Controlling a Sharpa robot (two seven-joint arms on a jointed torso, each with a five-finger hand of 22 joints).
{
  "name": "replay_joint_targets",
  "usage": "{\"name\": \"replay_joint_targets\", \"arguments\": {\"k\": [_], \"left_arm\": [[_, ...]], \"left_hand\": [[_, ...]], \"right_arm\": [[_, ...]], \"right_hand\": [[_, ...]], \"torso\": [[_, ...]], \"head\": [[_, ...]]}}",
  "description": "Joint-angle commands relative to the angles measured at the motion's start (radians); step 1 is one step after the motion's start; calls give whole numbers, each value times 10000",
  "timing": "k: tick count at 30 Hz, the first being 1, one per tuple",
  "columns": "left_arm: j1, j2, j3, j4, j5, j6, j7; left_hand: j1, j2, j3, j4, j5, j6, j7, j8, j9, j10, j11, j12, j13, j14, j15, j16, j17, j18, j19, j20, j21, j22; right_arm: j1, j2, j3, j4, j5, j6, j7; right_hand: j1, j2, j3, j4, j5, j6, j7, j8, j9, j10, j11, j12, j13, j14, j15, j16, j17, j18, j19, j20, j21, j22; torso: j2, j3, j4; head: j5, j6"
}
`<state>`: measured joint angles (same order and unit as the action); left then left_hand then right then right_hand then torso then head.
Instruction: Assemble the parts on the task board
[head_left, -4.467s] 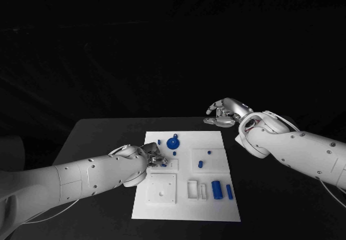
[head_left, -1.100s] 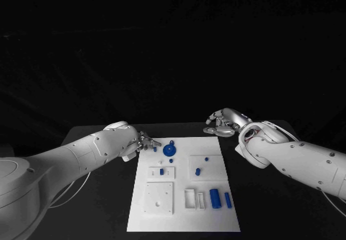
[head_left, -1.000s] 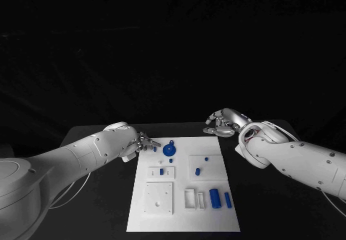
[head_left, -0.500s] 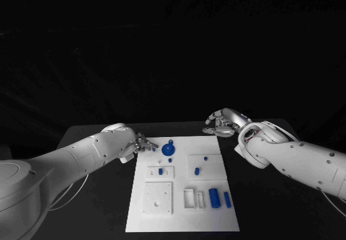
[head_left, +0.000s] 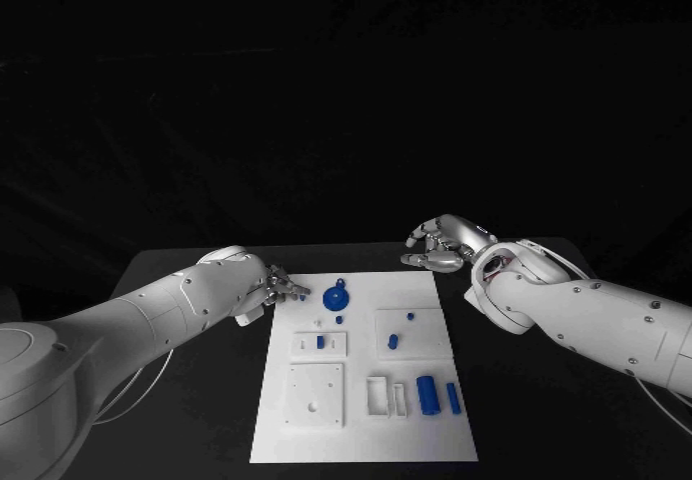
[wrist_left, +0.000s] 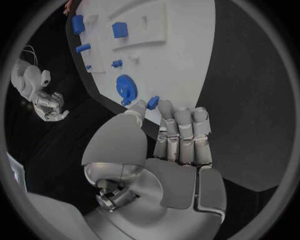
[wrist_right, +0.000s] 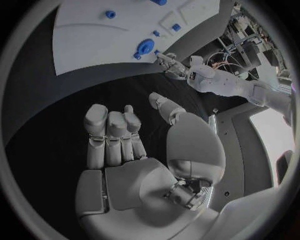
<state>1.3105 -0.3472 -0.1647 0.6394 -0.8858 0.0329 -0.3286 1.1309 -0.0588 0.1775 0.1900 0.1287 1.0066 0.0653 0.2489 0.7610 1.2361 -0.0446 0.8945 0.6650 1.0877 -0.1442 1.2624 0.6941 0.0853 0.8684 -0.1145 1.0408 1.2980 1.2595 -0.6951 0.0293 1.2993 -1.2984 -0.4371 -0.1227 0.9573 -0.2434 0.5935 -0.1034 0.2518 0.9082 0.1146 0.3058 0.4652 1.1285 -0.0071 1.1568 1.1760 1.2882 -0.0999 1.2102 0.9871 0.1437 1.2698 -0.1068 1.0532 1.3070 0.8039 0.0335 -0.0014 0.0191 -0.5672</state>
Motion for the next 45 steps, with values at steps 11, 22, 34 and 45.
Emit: {"name": "replay_joint_targets", "arguments": {"k": [11,22,34,45], "left_arm": [[-4,49,0,-32,360,191,303],[-4,72,0,-111,371,177,324],[-4,88,0,-223,589,-21,401],[16,-391,18,347,2179,-650,396]], "left_hand": [[1256,666,-421,-146,166,65,25,-24,-107,33,10,-79,-121,-116,-9,69,-89,-242,-113,-1191,-131,109],[2239,1219,-719,-628,758,278,4,-2,-211,169,-2,-188,-221,-98,-3,103,-146,-296,-135,-1169,-214,195],[2558,613,1335,-578,77,542,-32,-37,-368,377,-61,-294,-295,24,-24,152,-214,-354,16,-1177,-273,250],[415,651,2539,-2571,1863,998,-255,239,-180,695,-163,-222,-201,266,-160,405,-183,-363,167,-1242,15,307]], "right_arm": [[-2,35,5,-28,-25,52,53],[-2,51,5,-46,-25,52,61],[-3,81,5,-103,-21,55,71],[-3,16,5,-108,8,54,74]], "right_hand": [[-3,4,-34,3,39,46,92,-7,9,-525,178,46,-14,73,7,-32,16,1181,-10,-65,-63,12],[3,6,-35,4,40,48,92,-6,11,-523,178,50,-17,75,7,-33,18,1181,-8,-66,-63,14],[-6,3,-43,12,38,53,92,-4,13,-520,178,53,-19,77,7,-34,20,1181,-6,-65,-63,15],[-6,4,-46,15,39,56,91,-3,15,-519,177,55,-21,78,6,-34,21,1181,-4,-65,-64,16]], "torso": [[2,2,5],[2,1,7],[3,7,5],[-13,-1,19]], "head": [[22,-3],[23,-9],[43,-24],[65,-9]]}}
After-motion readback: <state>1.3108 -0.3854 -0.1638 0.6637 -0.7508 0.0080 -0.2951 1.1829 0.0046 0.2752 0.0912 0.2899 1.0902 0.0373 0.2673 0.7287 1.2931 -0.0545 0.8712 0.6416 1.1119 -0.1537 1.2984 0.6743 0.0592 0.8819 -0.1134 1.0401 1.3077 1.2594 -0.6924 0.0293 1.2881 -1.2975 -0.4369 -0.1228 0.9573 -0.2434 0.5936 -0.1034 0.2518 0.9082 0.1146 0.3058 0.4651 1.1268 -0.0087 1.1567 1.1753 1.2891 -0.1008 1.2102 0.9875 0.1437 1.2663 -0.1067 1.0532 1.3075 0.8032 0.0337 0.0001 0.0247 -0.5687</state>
